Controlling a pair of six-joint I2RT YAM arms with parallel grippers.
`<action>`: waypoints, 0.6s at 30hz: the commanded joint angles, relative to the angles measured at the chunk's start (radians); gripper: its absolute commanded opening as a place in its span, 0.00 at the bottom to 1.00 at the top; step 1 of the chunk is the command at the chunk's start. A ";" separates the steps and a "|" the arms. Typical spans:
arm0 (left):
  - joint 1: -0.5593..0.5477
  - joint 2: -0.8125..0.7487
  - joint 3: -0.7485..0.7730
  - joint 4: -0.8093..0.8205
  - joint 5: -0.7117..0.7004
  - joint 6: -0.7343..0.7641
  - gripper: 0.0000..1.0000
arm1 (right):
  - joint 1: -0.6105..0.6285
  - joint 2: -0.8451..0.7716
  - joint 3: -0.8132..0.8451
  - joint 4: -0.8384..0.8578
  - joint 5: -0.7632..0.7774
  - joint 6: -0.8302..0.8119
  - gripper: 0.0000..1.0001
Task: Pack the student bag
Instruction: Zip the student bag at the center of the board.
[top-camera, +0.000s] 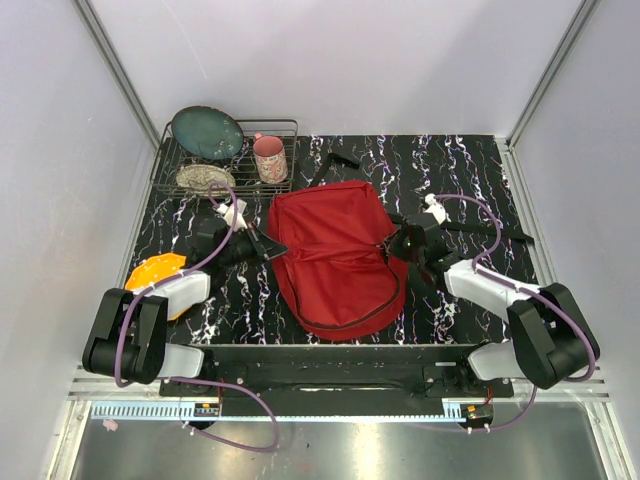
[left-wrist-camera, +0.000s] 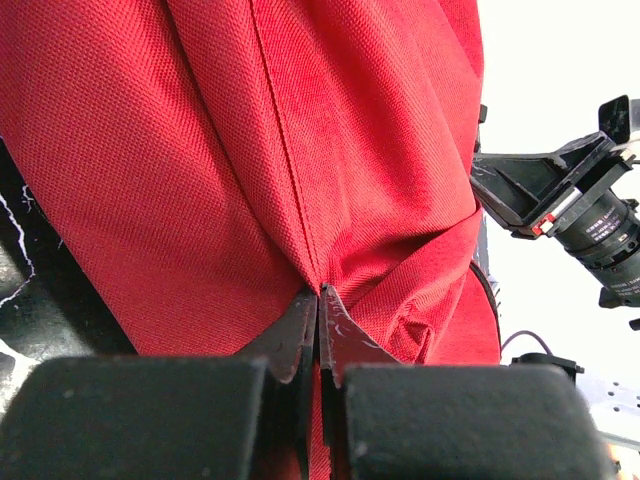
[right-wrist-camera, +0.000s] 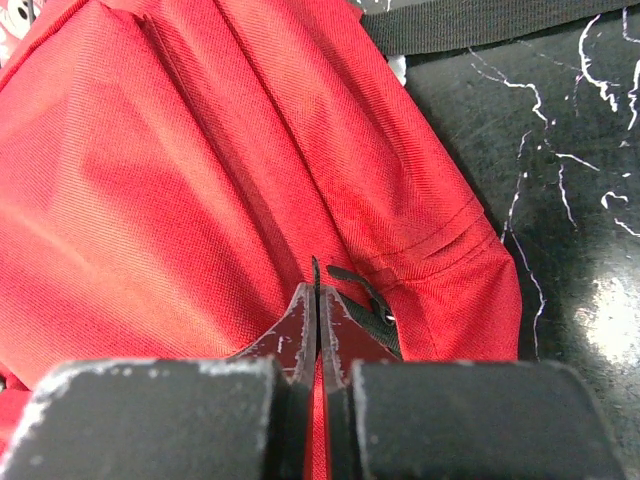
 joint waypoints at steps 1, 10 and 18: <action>0.048 0.001 0.004 -0.003 -0.003 0.067 0.00 | -0.050 0.004 -0.027 -0.006 0.017 -0.030 0.00; -0.036 0.036 0.177 -0.155 -0.055 0.173 0.15 | -0.050 -0.303 -0.131 -0.081 -0.097 -0.024 0.45; -0.156 0.121 0.419 -0.312 -0.123 0.319 0.78 | -0.050 -0.504 -0.185 -0.277 -0.155 0.056 0.65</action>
